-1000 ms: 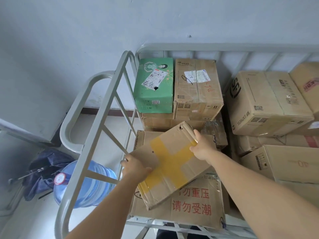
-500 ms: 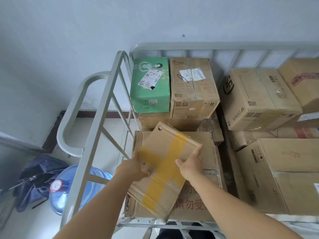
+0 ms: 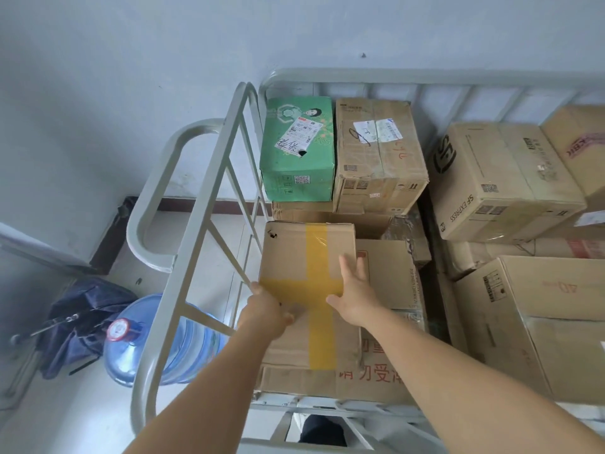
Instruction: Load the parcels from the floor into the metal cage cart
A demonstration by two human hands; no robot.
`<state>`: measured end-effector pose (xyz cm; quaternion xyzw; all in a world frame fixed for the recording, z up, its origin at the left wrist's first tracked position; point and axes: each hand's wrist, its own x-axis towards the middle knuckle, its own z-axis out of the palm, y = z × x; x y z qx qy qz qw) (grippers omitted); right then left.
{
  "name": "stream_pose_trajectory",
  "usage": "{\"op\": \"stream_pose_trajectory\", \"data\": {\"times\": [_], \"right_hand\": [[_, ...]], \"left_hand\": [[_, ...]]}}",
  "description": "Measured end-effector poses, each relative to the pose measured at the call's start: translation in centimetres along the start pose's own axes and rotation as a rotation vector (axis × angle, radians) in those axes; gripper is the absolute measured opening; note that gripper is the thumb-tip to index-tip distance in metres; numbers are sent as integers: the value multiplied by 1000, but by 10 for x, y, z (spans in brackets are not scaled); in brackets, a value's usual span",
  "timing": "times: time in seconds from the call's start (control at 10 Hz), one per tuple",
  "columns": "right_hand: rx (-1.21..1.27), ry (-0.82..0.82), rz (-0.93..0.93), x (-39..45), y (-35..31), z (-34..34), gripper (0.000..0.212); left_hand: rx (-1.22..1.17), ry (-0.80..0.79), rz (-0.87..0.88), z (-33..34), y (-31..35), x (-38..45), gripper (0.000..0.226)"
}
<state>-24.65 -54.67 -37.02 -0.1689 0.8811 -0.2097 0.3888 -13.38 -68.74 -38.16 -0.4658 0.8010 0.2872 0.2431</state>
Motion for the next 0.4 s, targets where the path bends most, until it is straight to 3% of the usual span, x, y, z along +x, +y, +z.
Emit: {"op": "stream_pose_trajectory", "data": {"times": [0.1, 0.3, 0.4], "right_hand": [[-10, -5, -16, -7, 4, 5, 88], [-185, -101, -61, -33, 21, -2, 80], [-233, -57, -127, -57, 36, -18, 76]], "left_hand": [[-2, 41, 42, 1, 0, -3, 105], [317, 142, 200, 11, 22, -31, 84], [385, 131, 282, 21, 34, -52, 73]]}}
